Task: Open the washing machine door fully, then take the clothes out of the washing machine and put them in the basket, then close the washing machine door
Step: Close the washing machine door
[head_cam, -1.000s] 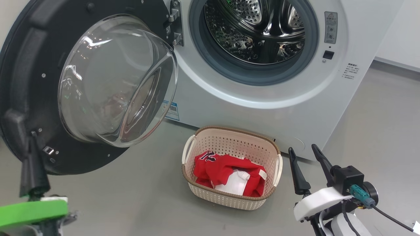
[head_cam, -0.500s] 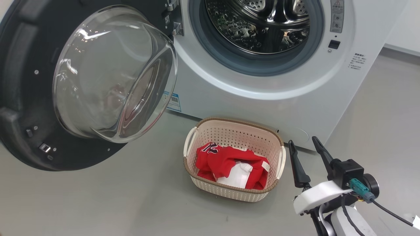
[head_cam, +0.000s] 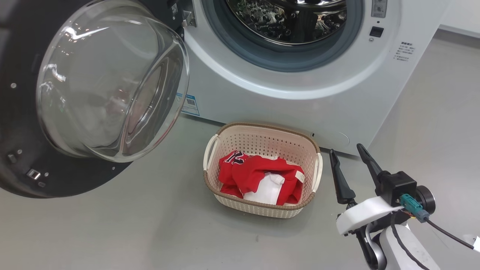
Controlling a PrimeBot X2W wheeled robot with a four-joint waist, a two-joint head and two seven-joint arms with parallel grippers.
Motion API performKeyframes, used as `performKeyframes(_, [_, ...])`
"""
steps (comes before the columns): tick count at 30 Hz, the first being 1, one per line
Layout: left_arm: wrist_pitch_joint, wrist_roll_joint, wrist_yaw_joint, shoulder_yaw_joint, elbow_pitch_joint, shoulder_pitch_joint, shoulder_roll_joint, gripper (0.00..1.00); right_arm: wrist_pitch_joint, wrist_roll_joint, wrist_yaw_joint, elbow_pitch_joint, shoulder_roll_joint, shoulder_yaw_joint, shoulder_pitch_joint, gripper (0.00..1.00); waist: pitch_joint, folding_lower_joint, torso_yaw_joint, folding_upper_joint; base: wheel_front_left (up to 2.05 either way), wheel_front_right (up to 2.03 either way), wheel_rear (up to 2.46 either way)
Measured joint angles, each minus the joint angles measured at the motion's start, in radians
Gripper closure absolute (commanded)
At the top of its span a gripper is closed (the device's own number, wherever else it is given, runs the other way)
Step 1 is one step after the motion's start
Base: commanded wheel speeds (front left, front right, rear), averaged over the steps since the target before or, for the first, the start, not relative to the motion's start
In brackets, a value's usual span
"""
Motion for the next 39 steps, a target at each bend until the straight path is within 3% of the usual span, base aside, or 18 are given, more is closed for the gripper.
performKeyframes(9, [0.136,-0.039,0.005,-0.049,0.095,-0.006,0.055,1.0,0.0,-0.007,0.009,0.005,-0.006,0.002,-0.019,0.0,0.031,0.0,-0.035,0.0,0.0,0.0,0.0])
performKeyframes(22, [0.22,-0.046,0.003,-0.089,0.181,-0.041,0.089,1.0,0.0,-0.007,0.009,0.011,-0.017,-0.012,-0.023,0.0,0.042,0.0,-0.048,0.0,0.0,0.0,0.0])
performKeyframes(39, [0.314,-0.062,-0.061,-0.126,0.227,-0.07,0.115,1.0,0.0,-0.007,0.01,0.016,-0.018,-0.018,-0.034,0.0,0.055,0.0,-0.045,0.0,0.0,0.0,0.0])
